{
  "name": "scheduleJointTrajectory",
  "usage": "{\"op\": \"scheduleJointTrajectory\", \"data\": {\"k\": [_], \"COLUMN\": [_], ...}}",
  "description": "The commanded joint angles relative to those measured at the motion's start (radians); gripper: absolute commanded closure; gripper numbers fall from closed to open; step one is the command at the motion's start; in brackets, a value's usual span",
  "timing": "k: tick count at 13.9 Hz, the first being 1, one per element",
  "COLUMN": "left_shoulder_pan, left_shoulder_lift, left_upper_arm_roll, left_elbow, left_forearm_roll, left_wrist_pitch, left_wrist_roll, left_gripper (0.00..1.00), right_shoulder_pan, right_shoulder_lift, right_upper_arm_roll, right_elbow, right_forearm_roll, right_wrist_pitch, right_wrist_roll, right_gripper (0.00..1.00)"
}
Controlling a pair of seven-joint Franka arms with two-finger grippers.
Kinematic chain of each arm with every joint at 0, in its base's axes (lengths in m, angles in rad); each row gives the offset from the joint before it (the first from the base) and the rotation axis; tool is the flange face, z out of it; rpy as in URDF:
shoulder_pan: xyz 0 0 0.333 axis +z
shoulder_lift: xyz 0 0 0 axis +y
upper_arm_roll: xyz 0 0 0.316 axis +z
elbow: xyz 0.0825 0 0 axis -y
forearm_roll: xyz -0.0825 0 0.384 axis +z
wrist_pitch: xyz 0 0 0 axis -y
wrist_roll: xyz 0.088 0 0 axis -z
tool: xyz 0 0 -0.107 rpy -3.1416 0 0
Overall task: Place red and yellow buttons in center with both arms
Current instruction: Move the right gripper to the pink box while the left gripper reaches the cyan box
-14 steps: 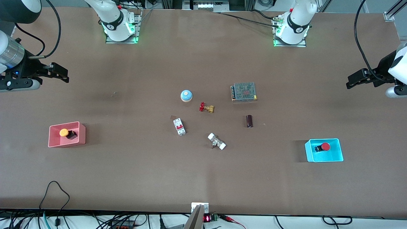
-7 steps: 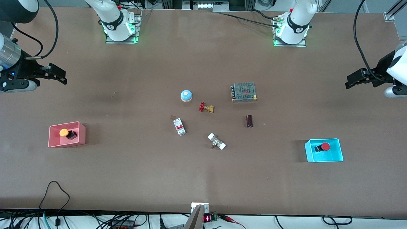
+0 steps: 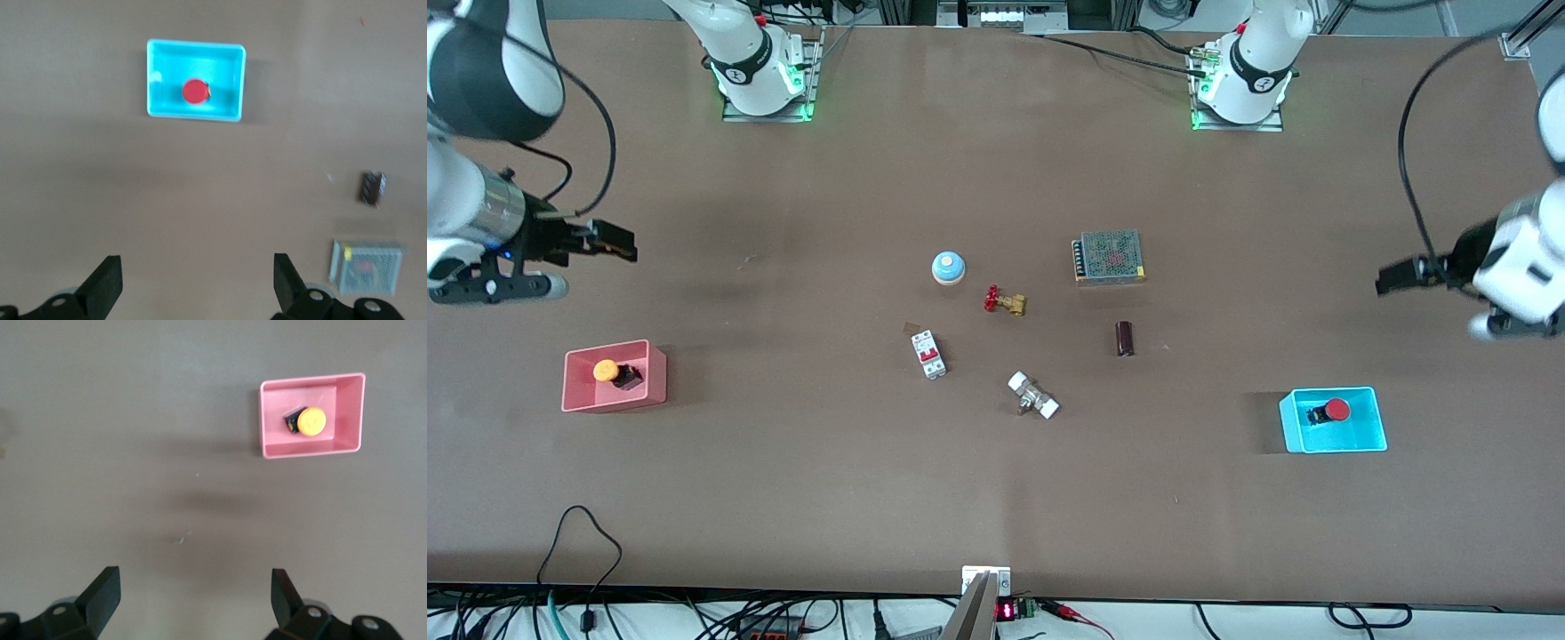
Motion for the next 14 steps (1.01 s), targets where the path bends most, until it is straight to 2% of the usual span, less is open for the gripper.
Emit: {"op": "scheduleJointTrajectory", "data": {"k": [1,8,10,14], "left_shoulder_pan": [0.060,0.034,0.037,0.036], "left_shoulder_lift": [0.100,0.228,0.262,0.328], "left_upper_arm_roll": [-0.009,-0.013,-0.013,-0.013], "left_elbow": [0.047,0.019,0.019,0.019], "left_forearm_roll": [0.016,0.022,0.016,0.010], "left_wrist_pitch": [0.078,0.272,0.289,0.407], "left_wrist_roll": [0.024,0.064,0.099,0.104], "left_gripper": [0.00,0.00,0.00,0.00], "right_shoulder_pan": [-0.012,-0.118,-0.134,-0.150], "right_shoulder_lift": [0.058,0.221,0.256,0.316], "right_upper_arm_roll": [0.001,-0.001,-0.001,-0.001], "right_elbow": [-0.013,-0.014,-0.013,-0.014], "right_forearm_roll": [-0.049,-0.049,-0.049,-0.058], "right_wrist_pitch": [0.118,0.393,0.471,0.597], "right_wrist_roll": [-0.007,-0.270,-0.310,-0.316], "right_gripper": [0.00,0.00,0.00,0.00]}}
